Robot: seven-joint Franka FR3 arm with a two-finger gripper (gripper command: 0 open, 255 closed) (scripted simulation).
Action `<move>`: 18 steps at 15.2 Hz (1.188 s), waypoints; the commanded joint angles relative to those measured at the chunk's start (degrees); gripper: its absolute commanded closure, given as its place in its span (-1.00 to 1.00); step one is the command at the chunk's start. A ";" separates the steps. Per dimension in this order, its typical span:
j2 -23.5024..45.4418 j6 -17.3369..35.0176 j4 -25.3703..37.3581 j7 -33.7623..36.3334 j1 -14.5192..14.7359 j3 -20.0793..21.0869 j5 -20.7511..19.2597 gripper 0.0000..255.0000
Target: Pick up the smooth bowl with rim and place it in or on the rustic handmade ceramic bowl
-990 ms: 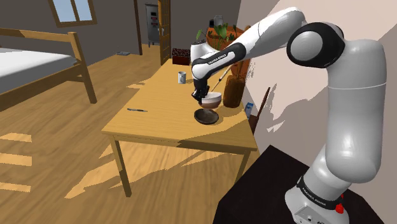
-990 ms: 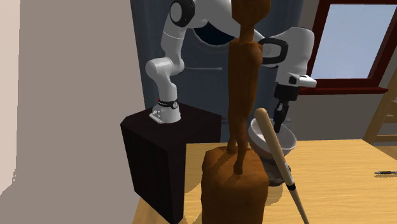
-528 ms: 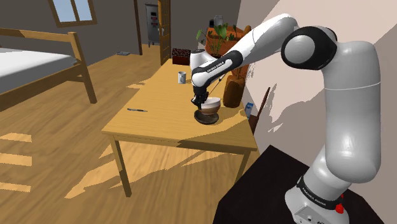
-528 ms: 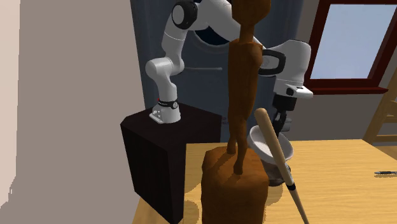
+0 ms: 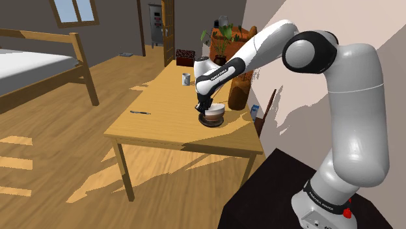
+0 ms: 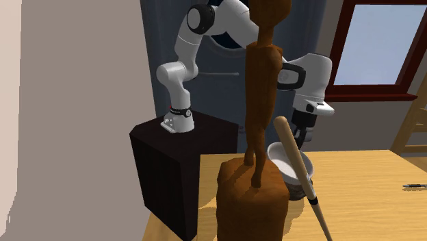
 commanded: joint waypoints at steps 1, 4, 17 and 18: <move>0.04 0.09 -0.01 0.02 0.00 -0.01 -0.02 1.00; 0.04 0.09 -0.01 0.02 0.00 -0.01 -0.02 1.00; -4.01 -5.44 1.40 -0.34 0.61 0.45 0.56 -1.00; -4.01 -5.44 1.40 -0.34 0.61 0.45 0.56 -1.00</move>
